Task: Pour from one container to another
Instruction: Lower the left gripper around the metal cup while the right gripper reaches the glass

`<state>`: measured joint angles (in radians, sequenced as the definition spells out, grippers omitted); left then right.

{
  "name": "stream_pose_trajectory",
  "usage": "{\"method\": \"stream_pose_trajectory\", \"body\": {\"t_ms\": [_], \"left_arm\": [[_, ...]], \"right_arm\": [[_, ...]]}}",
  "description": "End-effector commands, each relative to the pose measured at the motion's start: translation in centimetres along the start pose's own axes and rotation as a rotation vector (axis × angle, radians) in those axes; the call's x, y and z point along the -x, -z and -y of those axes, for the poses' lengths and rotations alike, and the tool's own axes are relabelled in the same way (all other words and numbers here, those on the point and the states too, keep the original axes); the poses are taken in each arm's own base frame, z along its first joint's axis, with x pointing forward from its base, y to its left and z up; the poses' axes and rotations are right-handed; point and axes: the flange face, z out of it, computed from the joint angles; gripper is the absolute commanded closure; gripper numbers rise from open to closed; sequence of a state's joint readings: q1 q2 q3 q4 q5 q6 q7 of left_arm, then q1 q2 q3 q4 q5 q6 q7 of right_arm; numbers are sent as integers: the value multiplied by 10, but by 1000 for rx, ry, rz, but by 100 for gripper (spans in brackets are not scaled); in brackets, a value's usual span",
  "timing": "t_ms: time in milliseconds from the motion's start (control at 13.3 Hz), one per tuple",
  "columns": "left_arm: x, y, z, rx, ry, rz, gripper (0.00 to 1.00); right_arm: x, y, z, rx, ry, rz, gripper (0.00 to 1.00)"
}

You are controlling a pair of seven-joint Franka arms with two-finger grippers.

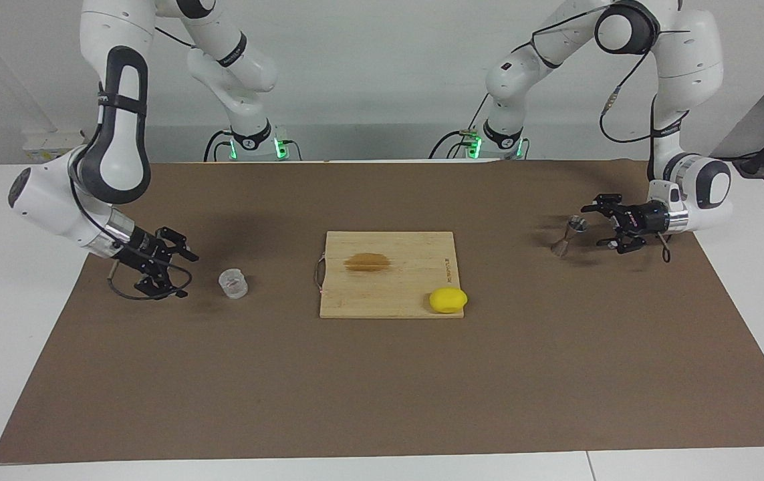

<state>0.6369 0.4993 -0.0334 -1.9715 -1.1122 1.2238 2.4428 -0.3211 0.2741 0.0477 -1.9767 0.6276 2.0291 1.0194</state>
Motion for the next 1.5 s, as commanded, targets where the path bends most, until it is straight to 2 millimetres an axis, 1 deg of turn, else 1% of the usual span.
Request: {"method": "stream_pose_trajectory", "body": {"t_ms": [0,75,150,300,375,525,600,675,975,1200,1275,1425], "left_arm": [[3,-2,-7,4,-15,-25,0],[4,-2,-7,2,-16,-19,0],[8,-5,-6,-3,-34,-8,0],[17,-9,-12,-17,-32,0,0],[21,-14,-15,-14,-23,-2,0],[21,-20,-16,-3,-23,-5,0],[21,-27,-16,11,-17,-12,0],[22,-29,-16,16,-16,-15,0],[20,-29,-16,23,-15,-20,0],[18,-25,-17,23,-14,-22,1],[18,-22,-18,26,-13,-17,3],[17,-20,-18,29,-13,-13,13]], "right_arm": [[-38,-18,-16,-52,-18,101,2],[-48,-27,-20,-62,-36,137,2],[-53,-35,-23,-73,-45,170,2],[-56,-46,-34,-95,-63,191,2],[-58,-53,-40,-107,-81,195,0],[-60,-59,-48,-112,-98,196,0],[-59,-60,-49,-113,-101,200,0],[-56,-64,-50,-118,-115,217,0],[-49,-75,-62,-196,-190,306,0],[-33,-90,-64,-211,-151,321,0],[-30,-92,-64,-212,-150,323,0],[-20,-97,-61,-219,-154,336,1]]}}
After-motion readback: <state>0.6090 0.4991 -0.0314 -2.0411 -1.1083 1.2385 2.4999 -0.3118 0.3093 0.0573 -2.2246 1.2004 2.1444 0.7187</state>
